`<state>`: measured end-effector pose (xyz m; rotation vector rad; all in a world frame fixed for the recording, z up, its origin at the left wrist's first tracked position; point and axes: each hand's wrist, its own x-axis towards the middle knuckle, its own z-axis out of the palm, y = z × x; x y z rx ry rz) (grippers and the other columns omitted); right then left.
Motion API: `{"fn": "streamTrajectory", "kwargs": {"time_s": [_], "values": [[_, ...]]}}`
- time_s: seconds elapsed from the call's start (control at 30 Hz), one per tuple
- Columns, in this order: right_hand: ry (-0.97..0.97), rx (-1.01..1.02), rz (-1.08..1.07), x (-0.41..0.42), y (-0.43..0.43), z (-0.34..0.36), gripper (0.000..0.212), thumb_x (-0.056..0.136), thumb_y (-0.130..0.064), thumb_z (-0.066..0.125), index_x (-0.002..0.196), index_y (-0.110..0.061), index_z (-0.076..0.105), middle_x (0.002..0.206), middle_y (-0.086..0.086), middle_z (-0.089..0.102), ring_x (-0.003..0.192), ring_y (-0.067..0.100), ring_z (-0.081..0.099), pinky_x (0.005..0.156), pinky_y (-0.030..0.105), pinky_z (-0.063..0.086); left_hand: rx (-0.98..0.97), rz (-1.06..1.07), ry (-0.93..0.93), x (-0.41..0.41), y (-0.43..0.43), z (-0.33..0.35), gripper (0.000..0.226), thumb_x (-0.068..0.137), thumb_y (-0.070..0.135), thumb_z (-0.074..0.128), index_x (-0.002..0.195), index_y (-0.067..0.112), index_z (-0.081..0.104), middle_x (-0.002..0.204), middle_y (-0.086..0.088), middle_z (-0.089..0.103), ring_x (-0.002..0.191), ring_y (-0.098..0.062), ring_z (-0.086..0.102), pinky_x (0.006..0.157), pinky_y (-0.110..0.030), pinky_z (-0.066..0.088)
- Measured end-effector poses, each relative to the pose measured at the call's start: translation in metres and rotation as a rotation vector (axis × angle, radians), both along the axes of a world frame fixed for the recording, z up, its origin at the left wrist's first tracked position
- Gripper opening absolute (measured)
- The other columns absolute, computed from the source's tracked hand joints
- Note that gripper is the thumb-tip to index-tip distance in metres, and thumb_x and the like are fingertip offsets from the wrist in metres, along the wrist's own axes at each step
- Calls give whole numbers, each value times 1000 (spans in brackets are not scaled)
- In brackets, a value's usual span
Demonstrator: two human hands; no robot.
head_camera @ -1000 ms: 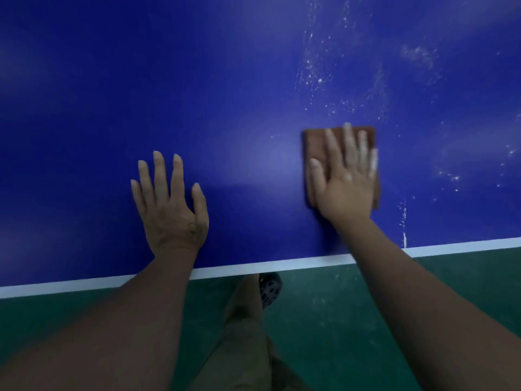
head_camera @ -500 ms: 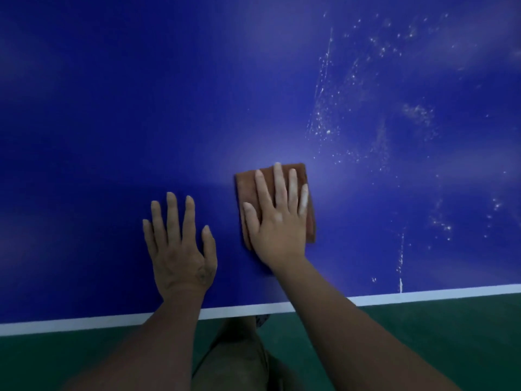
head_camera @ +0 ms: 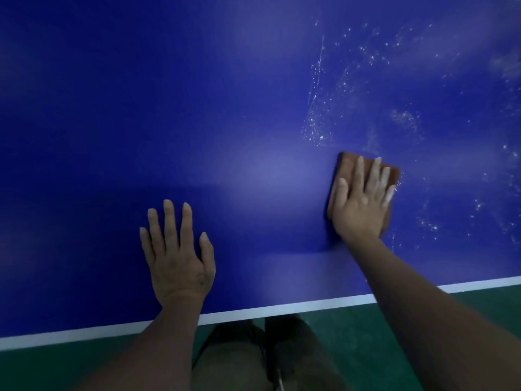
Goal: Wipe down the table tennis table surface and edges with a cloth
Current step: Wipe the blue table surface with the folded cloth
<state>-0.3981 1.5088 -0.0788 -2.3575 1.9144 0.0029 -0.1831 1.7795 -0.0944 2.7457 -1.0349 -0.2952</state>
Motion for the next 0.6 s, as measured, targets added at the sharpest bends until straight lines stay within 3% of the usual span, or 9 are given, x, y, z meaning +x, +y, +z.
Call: {"fn": "streamTrajectory", "kwargs": {"time_s": [0.23, 0.4, 0.47, 0.6], "values": [[-130, -74, 334, 111, 61, -7, 60, 113, -51, 40, 166, -23, 40, 177, 12, 24, 165, 36, 19, 133, 59, 11, -22, 2, -12, 1, 0, -1, 69, 110, 46, 34, 174, 21, 22, 184, -7, 6, 170, -32, 0, 137, -59, 6], [-207, -25, 512, 124, 27, -7, 64, 109, -62, 43, 166, -33, 39, 178, 2, 24, 166, 31, 14, 133, 56, 8, -19, -7, -19, 1, -1, 1, 69, 111, 44, 36, 174, 22, 22, 184, -7, 7, 170, -32, 0, 136, -60, 8], [-163, -24, 497, 102, -1, -7, 67, 107, -66, 40, 167, -36, 34, 179, -1, 21, 167, 30, 12, 133, 58, 8, -23, -3, -23, -1, -4, 3, 68, 111, 43, 36, 174, 20, 23, 184, -8, 7, 170, -34, 0, 136, -61, 6], [-88, 9, 252, 39, -46, -6, 69, 108, -66, 34, 170, -36, 25, 181, -2, 11, 167, 30, 5, 134, 58, 2, -57, 36, 35, 2, -42, 9, 68, 113, 44, 34, 173, 12, 25, 184, -7, 8, 170, -27, -3, 137, -58, 3]]}}
